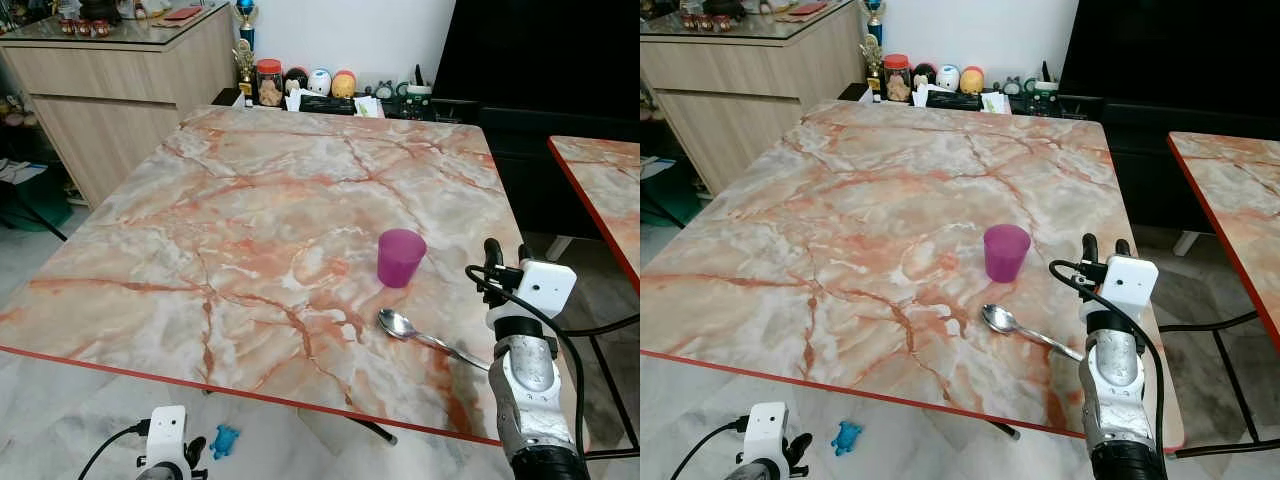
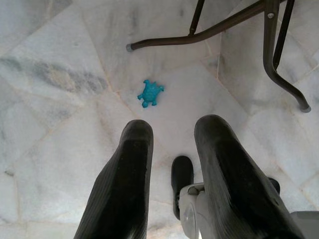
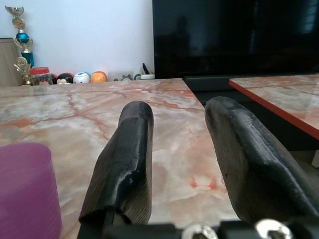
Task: Setting the table
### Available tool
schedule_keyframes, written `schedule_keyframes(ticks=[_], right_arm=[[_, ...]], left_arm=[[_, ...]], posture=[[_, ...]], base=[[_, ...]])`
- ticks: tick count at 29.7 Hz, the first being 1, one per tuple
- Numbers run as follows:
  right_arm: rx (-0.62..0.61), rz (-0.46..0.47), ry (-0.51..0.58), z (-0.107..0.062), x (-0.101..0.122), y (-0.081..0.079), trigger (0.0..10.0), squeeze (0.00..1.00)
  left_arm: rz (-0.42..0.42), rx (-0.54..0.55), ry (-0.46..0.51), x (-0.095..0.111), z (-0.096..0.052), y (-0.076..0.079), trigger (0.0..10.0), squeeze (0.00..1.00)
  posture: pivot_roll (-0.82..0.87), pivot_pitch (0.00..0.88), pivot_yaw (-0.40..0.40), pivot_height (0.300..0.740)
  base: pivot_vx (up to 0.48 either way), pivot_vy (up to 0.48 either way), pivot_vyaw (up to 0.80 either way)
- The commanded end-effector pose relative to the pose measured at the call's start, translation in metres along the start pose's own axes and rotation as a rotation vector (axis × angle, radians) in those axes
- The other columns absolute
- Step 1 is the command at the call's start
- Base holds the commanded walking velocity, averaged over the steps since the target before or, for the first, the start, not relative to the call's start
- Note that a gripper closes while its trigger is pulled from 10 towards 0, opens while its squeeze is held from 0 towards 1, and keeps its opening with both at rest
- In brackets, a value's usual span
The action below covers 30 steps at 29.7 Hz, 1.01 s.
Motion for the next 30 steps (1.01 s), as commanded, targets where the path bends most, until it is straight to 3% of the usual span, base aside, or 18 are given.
schedule_keyframes(ticks=[1, 11, 15, 21, 25, 30], right_arm=[[0.012, 0.004, 0.008, 0.003, 0.002, -0.004, 10.0, 0.0], [0.017, 0.0, 0.011, 0.005, 0.004, -0.003, 10.0, 0.0], [0.049, -0.005, 0.049, 0.009, 0.018, 0.002, 10.0, 0.0], [0.198, -0.069, 0.047, 0.016, 0.034, -0.004, 10.0, 0.0], [0.416, -0.104, -0.026, 0.008, 0.032, -0.023, 10.0, 0.0], [0.527, -0.142, -0.071, 0.004, 0.036, -0.027, 10.0, 0.0]], left_arm=[[-0.001, -0.005, -0.022, -0.005, -0.001, 0.0, 10.0, 0.0], [0.0, -0.007, -0.021, -0.005, 0.0, 0.001, 10.0, 0.0], [0.003, -0.01, -0.02, -0.004, 0.0, 0.003, 10.0, 0.0], [-0.003, -0.009, -0.021, -0.004, 0.0, 0.003, 10.0, 0.0], [-0.006, -0.007, -0.021, -0.004, 0.0, 0.003, 10.0, 0.0], [-0.008, -0.004, -0.021, -0.004, 0.0, 0.001, 10.0, 0.0]], posture=[[0.12, 0.0, -0.025, 0.74], [0.12, 0.0, -0.026, 0.74], [0.12, 0.0, -0.025, 0.74], [0.11, 0.0, -0.027, 0.74], [0.11, 0.0, -0.025, 0.74], [0.11, 0.0, -0.023, 0.74]], base=[[0.0, 0.0, 0.0], [0.0, 0.0, 0.0], [0.0, 0.0, 0.0], [0.0, 0.0, 0.0], [0.0, 0.0, 0.0], [0.0, 0.0, 0.0]])
Point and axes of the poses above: a point about 5 cm out from each wrist's last joint towards the gripper, its own z axis pointing out of the wrist towards the gripper, its own x axis along the axis of the wrist's last joint, y = z × x, the point moved 6 cm from there along z, pointing out of the wrist towards the gripper, and after that the axes turned 14 degrees about z, right-handed, at the moved point
